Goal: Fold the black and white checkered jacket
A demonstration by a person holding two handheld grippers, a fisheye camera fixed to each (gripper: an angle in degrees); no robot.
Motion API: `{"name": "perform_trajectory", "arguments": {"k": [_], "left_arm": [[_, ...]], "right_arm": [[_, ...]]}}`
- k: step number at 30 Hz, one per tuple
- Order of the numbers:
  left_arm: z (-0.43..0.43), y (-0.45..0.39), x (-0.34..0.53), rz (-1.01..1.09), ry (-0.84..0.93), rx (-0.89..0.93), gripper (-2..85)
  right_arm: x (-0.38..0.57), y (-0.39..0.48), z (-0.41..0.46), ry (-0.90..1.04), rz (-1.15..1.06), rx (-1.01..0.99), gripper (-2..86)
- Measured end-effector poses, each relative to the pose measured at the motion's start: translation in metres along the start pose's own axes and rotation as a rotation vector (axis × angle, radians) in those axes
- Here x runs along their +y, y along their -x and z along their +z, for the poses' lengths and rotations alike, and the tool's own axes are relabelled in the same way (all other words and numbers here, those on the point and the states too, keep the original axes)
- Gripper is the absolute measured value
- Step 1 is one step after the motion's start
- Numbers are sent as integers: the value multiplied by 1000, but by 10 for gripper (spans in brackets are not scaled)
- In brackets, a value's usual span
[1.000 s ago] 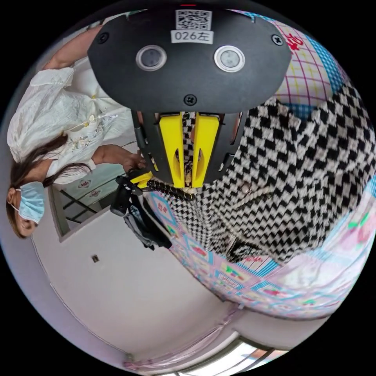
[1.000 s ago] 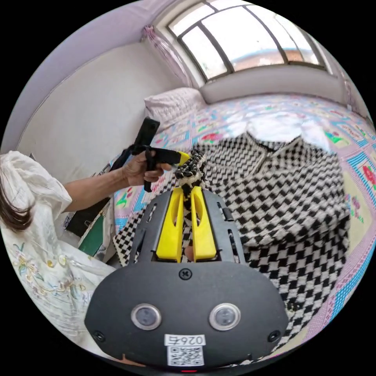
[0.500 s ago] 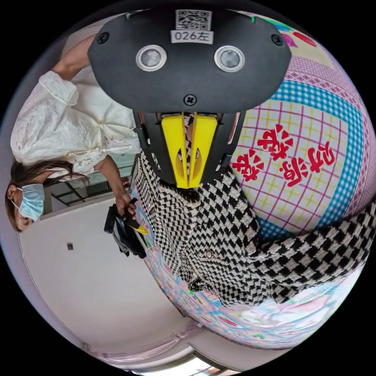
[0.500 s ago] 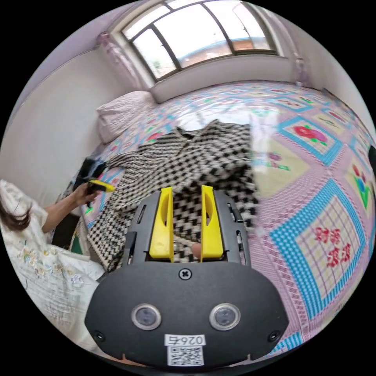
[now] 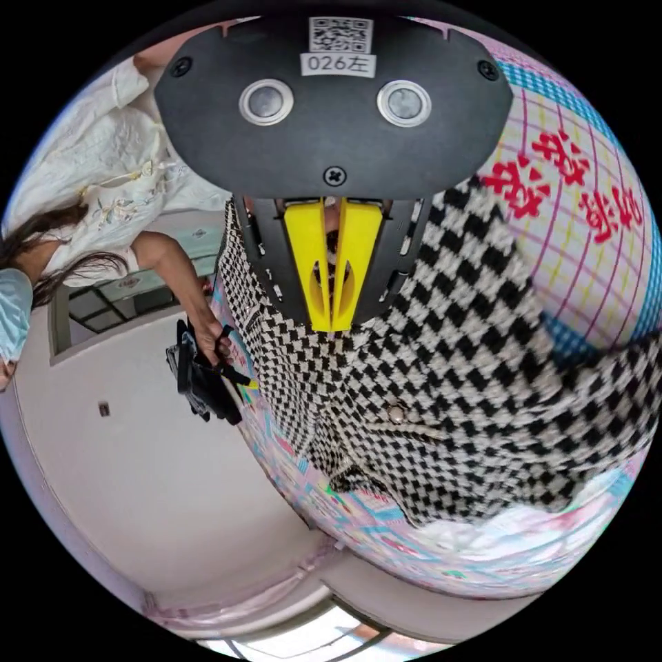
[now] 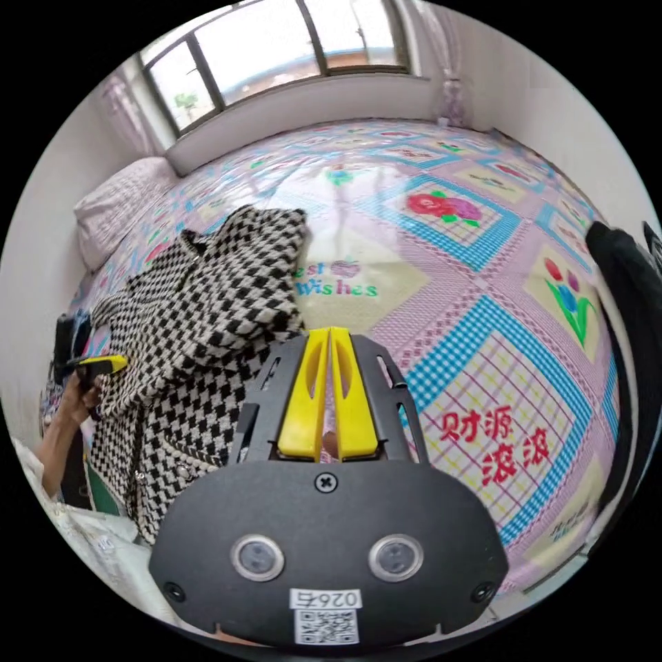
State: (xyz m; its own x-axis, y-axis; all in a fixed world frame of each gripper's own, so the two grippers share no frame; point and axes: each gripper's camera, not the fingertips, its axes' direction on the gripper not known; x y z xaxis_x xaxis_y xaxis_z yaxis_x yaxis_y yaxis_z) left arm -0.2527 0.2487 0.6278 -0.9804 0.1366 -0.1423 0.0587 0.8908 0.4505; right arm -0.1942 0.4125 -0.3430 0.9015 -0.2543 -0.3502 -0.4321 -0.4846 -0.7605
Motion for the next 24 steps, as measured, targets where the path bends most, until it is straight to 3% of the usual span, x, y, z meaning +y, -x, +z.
{"name": "perform_trajectory", "arguments": {"k": [2, 7, 9, 11, 17, 24], "left_arm": [[-34, 5, 24, -56, -124, 3, -10], [-133, 41, 103, -337, -610, -43, -7], [-169, 55, 141, -511, -818, -144, -1], [-188, 61, 162, -602, -915, -216, 15], [-232, 88, 189, -743, -1004, -289, 109], [-261, 124, 229, -788, -1095, -111, 114]], "right_arm": [[8, -13, -12, -54, 34, -2, -8], [0, 2, -45, -356, -44, -323, -9], [-21, 29, -40, -363, -135, -427, -9], [-48, 68, -28, -329, -239, -521, -9], [-135, 245, 37, -201, -576, -644, -9], [-201, 501, 145, 36, -875, -685, -5]]}}
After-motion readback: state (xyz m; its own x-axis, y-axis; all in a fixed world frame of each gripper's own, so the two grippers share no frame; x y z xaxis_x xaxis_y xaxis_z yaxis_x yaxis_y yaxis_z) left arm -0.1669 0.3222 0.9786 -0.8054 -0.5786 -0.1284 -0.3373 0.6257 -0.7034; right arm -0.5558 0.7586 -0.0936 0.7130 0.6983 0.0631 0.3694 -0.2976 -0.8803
